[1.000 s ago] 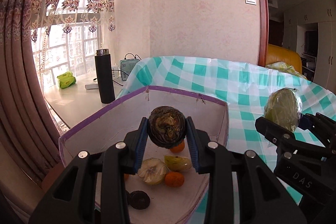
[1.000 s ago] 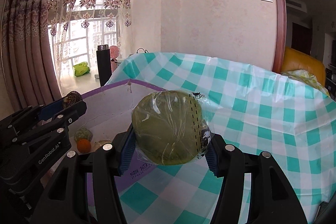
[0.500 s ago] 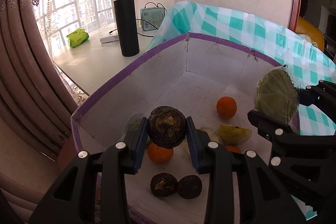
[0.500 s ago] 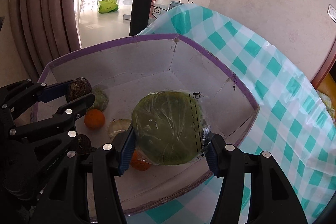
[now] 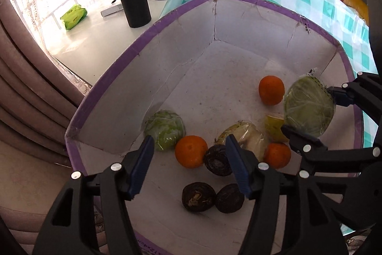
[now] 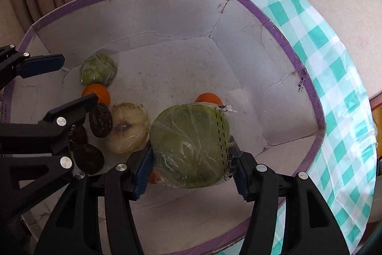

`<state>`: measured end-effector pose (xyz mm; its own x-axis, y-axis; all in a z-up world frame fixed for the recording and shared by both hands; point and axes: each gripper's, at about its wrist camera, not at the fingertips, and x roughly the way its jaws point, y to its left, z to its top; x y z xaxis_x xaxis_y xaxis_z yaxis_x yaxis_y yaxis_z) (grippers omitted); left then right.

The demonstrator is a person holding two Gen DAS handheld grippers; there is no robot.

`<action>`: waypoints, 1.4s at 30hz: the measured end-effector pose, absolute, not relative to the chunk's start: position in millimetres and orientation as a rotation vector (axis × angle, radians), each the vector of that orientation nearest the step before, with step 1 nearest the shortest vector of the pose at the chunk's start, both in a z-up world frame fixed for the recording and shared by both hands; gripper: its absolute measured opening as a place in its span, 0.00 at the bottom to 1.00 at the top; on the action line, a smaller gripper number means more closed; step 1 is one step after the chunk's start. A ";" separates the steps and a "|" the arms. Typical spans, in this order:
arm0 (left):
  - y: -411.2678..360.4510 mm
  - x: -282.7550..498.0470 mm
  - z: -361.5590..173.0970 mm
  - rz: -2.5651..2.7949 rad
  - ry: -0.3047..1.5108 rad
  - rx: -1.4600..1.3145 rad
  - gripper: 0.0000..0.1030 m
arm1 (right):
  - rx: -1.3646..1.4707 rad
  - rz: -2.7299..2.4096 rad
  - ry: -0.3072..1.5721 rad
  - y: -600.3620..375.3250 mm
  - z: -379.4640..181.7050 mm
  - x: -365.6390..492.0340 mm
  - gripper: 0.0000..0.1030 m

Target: Organize fruits

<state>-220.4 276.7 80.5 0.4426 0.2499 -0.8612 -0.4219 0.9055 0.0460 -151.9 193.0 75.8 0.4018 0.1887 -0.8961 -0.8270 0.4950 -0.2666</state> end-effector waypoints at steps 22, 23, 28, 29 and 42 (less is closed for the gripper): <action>269.3 -256.4 141.7 0.462 0.746 -0.187 0.98 | -0.674 0.644 0.971 171.6 123.5 -137.1 0.85; 269.3 -256.3 141.7 0.449 0.756 -0.197 0.98 | -0.655 0.646 0.997 169.3 124.2 -136.5 0.85; 274.3 -255.5 133.8 0.465 0.815 -0.224 0.98 | -0.636 0.640 1.025 162.1 125.5 -141.6 0.85; 274.2 -254.6 132.4 0.482 0.829 -0.216 0.98 | -0.633 0.641 1.024 161.5 124.3 -142.9 0.85; 289.1 -244.3 93.8 0.457 0.951 -0.285 0.98 | -0.685 0.604 0.987 161.2 108.8 -150.1 0.85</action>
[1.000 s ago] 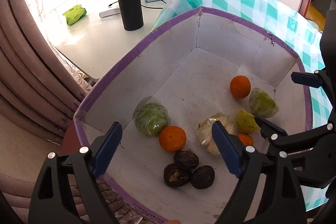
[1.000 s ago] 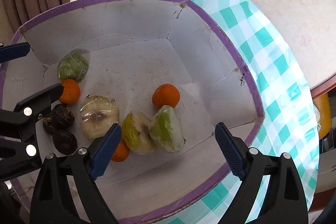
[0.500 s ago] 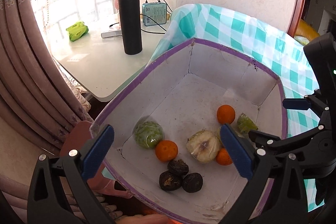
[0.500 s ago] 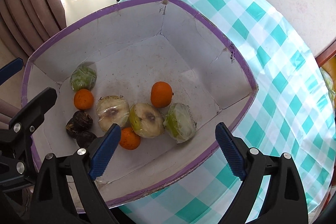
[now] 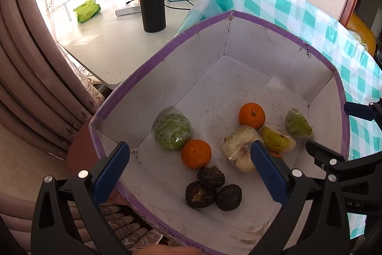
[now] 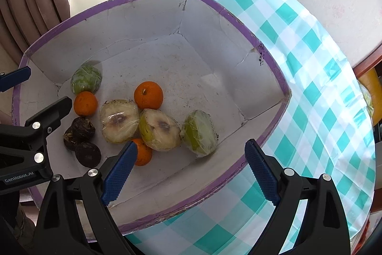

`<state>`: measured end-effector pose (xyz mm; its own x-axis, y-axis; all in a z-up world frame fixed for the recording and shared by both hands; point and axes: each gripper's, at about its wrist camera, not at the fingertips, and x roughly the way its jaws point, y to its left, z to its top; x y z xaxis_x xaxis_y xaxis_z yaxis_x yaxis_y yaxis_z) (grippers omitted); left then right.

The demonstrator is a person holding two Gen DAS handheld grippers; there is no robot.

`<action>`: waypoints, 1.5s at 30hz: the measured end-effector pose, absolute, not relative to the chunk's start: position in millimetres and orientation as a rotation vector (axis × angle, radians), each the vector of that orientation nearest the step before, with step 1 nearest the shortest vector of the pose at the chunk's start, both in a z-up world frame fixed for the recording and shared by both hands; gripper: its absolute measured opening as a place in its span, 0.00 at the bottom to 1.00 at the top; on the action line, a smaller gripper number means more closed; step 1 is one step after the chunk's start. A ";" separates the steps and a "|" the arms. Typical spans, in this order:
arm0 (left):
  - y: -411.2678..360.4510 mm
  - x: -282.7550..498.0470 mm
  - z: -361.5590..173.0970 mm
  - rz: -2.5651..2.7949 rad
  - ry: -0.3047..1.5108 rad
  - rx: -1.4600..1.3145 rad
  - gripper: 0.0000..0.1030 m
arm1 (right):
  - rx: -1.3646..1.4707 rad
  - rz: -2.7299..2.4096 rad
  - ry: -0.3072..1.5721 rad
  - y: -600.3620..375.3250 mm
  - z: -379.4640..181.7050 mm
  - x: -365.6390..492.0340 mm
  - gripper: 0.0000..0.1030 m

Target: Organize fruits

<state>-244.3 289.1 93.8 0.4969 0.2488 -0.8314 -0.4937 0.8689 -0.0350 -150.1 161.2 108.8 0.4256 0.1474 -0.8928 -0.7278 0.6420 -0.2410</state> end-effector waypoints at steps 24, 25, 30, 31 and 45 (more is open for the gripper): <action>280.5 -238.6 86.6 0.472 0.977 -0.248 0.98 | -0.653 0.634 1.012 160.7 106.5 -147.6 0.86; 280.5 -238.7 86.6 0.473 0.977 -0.249 0.98 | -0.653 0.635 1.012 160.7 106.5 -147.6 0.86; 279.5 -239.2 86.2 0.468 0.978 -0.250 0.98 | -0.649 0.634 1.014 161.2 106.3 -147.5 0.86; 279.6 -239.1 86.1 0.466 0.978 -0.250 0.98 | -0.648 0.635 1.015 161.4 105.8 -147.5 0.86; 281.9 -240.5 86.1 0.451 0.982 -0.247 0.98 | -0.651 0.639 1.020 161.2 103.5 -147.4 0.86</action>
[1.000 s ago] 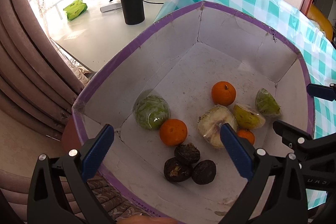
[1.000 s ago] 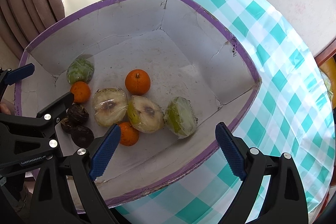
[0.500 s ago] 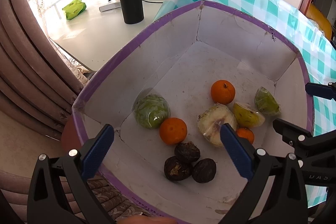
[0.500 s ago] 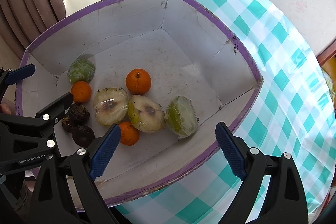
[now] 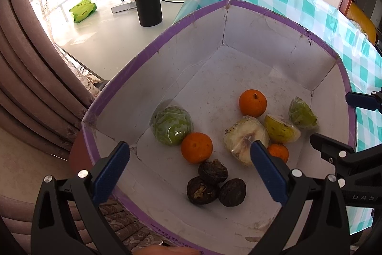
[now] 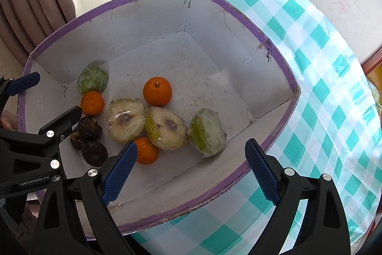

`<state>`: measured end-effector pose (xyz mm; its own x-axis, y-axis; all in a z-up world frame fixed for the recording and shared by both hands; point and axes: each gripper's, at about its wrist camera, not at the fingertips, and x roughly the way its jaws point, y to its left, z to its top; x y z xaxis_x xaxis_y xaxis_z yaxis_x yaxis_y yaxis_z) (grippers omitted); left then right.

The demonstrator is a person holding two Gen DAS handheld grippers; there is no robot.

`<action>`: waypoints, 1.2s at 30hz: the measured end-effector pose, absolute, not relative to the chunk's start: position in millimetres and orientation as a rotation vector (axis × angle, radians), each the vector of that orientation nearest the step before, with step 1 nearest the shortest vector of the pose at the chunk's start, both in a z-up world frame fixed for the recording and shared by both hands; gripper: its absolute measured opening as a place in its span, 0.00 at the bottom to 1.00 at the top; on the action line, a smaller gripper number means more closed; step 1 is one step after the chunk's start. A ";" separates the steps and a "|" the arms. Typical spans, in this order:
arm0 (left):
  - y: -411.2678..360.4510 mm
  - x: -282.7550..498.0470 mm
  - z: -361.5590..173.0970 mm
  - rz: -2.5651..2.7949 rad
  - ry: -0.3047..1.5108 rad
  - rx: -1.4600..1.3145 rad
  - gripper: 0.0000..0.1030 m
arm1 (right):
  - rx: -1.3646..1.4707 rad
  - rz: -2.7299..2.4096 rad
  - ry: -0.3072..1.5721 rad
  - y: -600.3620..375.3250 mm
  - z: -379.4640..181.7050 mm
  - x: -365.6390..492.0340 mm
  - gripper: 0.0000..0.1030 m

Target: Organize fruits

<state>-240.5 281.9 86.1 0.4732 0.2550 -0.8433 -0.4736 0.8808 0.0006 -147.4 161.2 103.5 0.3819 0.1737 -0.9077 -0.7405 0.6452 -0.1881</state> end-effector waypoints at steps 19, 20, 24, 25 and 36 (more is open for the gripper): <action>281.9 -240.7 86.2 0.451 0.983 -0.247 0.98 | -0.650 0.645 1.024 161.2 101.6 -147.2 0.86; 281.9 -240.7 86.2 0.452 0.983 -0.246 0.98 | -0.651 0.646 1.024 160.6 101.6 -146.3 0.86; 283.2 -240.9 86.2 0.450 0.983 -0.246 0.98 | -0.649 0.647 1.024 160.8 101.5 -146.4 0.86; 283.3 -240.9 86.2 0.449 0.983 -0.246 0.98 | -0.649 0.647 1.024 161.0 101.5 -146.7 0.86; 283.0 -240.7 86.2 0.449 0.983 -0.246 0.98 | -0.651 0.648 1.024 160.9 101.5 -146.5 0.86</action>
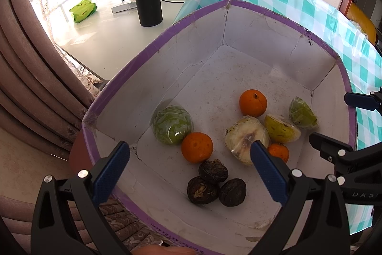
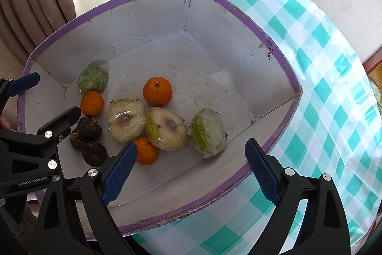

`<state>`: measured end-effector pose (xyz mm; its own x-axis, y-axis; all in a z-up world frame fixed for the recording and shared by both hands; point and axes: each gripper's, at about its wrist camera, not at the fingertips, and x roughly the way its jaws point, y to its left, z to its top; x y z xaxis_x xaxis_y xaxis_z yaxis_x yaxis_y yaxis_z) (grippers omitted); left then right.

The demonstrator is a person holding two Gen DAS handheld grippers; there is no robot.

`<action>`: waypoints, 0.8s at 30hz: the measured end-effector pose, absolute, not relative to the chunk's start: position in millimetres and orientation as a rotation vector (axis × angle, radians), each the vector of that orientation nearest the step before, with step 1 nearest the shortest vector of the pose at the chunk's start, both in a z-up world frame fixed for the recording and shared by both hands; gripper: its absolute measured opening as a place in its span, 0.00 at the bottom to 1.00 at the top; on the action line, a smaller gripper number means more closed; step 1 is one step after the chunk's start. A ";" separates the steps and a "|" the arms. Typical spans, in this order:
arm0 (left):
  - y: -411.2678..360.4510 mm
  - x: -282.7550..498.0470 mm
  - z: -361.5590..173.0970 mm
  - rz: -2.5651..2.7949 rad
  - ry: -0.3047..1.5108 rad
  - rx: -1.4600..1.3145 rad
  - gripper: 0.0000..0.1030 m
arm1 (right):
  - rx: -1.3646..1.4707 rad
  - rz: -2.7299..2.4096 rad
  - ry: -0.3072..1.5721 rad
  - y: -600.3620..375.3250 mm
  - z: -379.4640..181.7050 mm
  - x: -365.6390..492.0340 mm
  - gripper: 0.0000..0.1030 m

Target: Organize fruits

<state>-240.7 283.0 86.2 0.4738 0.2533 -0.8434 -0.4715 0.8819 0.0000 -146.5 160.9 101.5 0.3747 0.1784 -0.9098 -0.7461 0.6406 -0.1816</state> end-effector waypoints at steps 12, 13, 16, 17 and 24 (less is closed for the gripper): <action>283.8 -241.3 86.5 0.443 0.980 -0.254 0.98 | -0.653 0.649 1.023 161.5 101.4 -147.0 0.86; 284.0 -241.4 86.5 0.443 0.980 -0.254 0.98 | -0.654 0.649 1.022 161.3 101.4 -146.6 0.86; 283.1 -241.5 86.5 0.446 0.982 -0.249 0.98 | -0.661 0.647 1.019 161.4 101.2 -147.0 0.86; 282.8 -241.8 86.8 0.449 0.979 -0.248 0.98 | -0.663 0.647 1.017 161.2 101.1 -147.1 0.86; 281.0 -234.6 85.0 0.515 0.993 -0.187 0.98 | -0.665 0.651 1.014 161.1 100.8 -146.5 0.86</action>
<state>-234.6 281.0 85.0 0.4390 0.3282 -0.8364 -0.4948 0.8653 0.0798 -146.5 161.1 100.8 0.3818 0.1771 -0.9071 -0.7512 0.6312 -0.1929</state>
